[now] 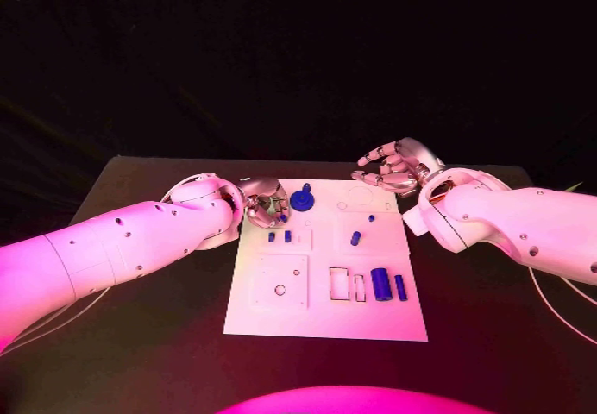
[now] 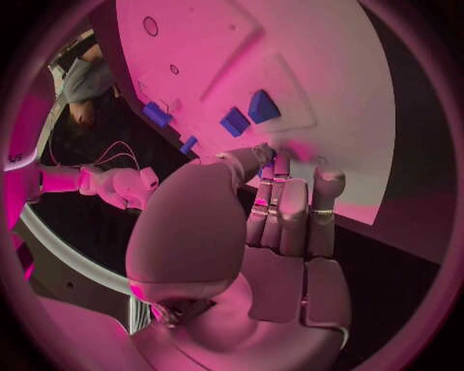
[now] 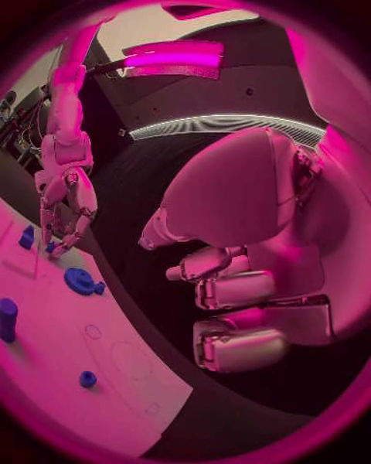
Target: Assemble the parts on the task board
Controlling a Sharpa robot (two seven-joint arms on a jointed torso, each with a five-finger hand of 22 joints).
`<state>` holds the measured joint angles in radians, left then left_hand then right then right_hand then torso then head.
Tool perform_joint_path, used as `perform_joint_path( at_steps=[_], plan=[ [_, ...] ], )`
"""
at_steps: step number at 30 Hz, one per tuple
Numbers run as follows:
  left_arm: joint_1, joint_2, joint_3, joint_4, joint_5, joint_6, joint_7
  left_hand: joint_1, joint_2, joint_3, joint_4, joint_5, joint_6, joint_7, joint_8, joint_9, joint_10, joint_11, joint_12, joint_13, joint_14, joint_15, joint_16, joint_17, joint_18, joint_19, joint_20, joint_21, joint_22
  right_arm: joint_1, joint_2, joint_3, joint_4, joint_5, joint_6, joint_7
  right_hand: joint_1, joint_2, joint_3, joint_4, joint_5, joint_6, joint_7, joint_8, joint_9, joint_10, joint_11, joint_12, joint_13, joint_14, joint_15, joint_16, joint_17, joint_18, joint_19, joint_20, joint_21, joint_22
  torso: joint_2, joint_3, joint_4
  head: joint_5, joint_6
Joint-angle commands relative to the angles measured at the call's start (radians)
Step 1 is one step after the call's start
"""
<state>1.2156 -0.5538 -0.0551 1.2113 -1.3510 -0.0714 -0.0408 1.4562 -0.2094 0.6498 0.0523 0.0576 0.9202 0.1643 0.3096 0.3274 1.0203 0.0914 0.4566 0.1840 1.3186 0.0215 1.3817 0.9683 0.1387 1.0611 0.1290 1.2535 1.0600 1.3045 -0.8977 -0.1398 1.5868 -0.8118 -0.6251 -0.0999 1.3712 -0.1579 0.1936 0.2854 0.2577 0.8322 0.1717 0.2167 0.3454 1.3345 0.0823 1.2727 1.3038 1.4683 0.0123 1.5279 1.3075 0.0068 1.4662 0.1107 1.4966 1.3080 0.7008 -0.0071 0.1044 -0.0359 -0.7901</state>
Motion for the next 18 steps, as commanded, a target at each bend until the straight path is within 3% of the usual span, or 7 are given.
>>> perform_joint_path(
  at_steps=[1,18],
  plan=[
    [-0.001,0.001,0.0,0.002,0.007,-0.001,-0.004,-0.011,0.003,-0.001,-0.003,0.0,-0.007,0.001,-0.006,-0.002,0.001,0.007,-0.006,0.001,0.0,0.009,0.002,-0.004,-0.005,-0.004,0.004,-0.007,-0.001,-0.001,-0.001,0.0,0.0,-0.007,0.003,0.013,-0.008,-0.001,0.008,0.0,-0.002,-0.002,-0.004,0.004,-0.001,0.005,-0.001,0.007,0.0,0.079,-0.008,-0.003,0.177,0.011,0.075,-0.005,0.001,0.223,0.0,-0.0007,0.0002,-0.002,-0.002],
    [-0.001,-0.005,0.0,0.002,0.0,-0.025,-0.013,-0.033,-0.015,0.003,-0.004,-0.001,-0.057,0.007,-0.046,-0.017,0.0,0.009,-0.026,0.002,-0.007,0.012,-0.003,-0.023,-0.003,-0.01,0.009,-0.016,-0.011,-0.001,-0.007,0.0,-0.001,-0.007,0.003,0.011,-0.008,-0.001,0.008,0.0,-0.002,-0.002,-0.004,0.004,-0.001,0.005,-0.001,0.007,0.0,0.079,-0.008,-0.003,0.177,0.011,0.075,-0.005,0.001,0.223,0.0,-0.0001,-0.0006,-0.001,-0.002]
  ],
)
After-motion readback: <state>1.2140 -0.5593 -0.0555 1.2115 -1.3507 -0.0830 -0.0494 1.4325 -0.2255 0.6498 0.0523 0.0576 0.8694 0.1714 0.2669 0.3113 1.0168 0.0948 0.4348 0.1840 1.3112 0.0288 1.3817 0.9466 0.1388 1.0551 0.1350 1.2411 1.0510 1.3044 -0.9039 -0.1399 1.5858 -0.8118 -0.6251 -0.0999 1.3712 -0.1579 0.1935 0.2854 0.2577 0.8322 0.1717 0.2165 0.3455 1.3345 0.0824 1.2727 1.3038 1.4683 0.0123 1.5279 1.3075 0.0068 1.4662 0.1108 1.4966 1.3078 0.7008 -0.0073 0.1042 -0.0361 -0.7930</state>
